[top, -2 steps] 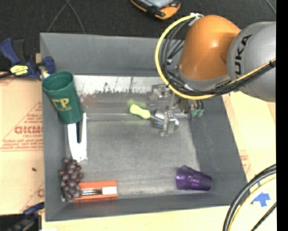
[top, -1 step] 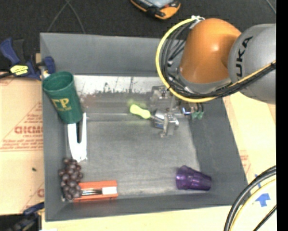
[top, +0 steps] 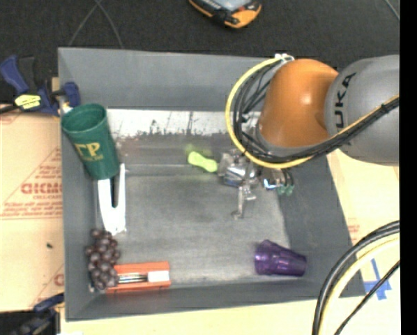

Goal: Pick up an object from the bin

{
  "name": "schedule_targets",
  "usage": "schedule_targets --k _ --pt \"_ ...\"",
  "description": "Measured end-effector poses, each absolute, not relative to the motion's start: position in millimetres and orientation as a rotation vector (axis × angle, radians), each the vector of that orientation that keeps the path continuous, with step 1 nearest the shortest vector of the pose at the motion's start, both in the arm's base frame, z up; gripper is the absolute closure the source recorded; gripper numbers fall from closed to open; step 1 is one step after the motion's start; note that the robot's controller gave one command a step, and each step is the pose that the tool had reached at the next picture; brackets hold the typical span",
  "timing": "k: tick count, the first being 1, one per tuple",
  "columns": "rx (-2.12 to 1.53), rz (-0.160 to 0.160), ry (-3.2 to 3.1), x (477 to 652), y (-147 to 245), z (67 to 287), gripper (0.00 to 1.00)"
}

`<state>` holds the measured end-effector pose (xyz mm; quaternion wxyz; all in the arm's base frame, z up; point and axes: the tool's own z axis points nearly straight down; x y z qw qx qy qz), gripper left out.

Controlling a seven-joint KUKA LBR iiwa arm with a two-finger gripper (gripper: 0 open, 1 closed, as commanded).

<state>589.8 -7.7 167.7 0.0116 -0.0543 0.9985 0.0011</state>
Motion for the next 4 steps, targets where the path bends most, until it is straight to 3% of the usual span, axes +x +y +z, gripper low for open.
schedule_targets --k 1,2,3,4 --pt "-0.114 0.007 3.092 629.4 13.7 167.5 0.00" --pt "-0.344 -0.001 3.090 623.3 -61.9 145.3 0.00" --pt "-0.246 0.005 3.085 631.9 -31.6 178.3 0.00" --pt "-0.325 -0.003 3.091 629.3 -122.1 121.0 1.00"
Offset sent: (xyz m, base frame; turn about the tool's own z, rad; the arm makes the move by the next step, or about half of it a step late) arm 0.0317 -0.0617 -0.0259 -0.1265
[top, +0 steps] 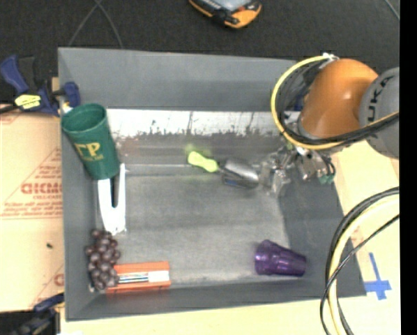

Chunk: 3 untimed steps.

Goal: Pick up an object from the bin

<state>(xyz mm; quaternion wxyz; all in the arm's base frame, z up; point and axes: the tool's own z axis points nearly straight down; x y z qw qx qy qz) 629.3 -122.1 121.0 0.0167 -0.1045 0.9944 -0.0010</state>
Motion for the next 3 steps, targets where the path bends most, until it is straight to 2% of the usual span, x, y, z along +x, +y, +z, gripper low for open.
schedule_targets --k 1,2,3 --pt "-0.324 -0.003 3.091 629.2 -121.9 121.1 1.00" --pt "-0.465 -0.006 3.073 549.2 -125.5 69.9 1.00" --pt "-0.411 -0.005 3.074 551.4 -125.8 73.0 1.00"
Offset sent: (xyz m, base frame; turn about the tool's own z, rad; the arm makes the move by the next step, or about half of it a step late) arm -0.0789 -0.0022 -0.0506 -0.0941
